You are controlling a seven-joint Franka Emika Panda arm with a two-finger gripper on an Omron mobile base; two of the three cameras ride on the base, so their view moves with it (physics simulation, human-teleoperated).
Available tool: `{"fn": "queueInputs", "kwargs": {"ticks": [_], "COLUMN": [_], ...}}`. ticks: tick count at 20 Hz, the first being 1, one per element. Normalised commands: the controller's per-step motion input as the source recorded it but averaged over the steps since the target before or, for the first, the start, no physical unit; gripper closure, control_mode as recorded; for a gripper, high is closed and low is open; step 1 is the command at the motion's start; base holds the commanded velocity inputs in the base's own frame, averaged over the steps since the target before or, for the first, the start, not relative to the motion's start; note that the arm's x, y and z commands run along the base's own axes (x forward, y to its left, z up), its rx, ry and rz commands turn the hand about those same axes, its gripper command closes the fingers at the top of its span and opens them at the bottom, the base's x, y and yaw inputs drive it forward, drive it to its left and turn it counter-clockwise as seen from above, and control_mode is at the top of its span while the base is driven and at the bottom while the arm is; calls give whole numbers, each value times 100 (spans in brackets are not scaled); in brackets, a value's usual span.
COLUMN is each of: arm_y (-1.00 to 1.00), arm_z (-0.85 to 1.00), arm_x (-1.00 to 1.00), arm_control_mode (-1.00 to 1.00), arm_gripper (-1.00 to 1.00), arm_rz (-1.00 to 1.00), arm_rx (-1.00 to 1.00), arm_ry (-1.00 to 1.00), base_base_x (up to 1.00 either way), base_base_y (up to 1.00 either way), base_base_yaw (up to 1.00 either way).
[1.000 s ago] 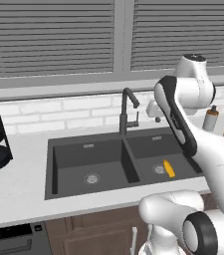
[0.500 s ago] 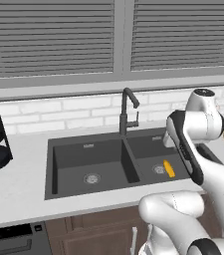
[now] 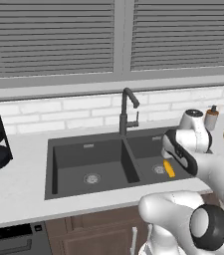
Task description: Pick the corn from the sink and place it in the bowl. Then pick the bowl and place it in the microwave. Then close the microwave door and press the start button.
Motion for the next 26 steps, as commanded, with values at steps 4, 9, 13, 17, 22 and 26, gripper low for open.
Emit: {"fn": "queueInputs", "kwargs": {"ticks": [4,9,13,17,22,26], "arm_y": [-50,-55,-36,-1,0,0], "arm_z": [-55,-42,-44,-51,-21,-19], "arm_x": [61,26,21,52,60,55], "arm_control_mode": [-100,-100,-100,-100,-100,-100], "arm_gripper": [-100,-100,-100,-100,-100,-100], "arm_rz": [0,0,0,0,0,0], "arm_rx": [1,3,10,11,2,0], "arm_ry": [4,2,4,0,0,0], "base_base_x": [0,0,0,0,0,0], "base_base_y": [0,0,0,0,0,0], "base_base_yaw": [0,0,0,0,0,0]}}
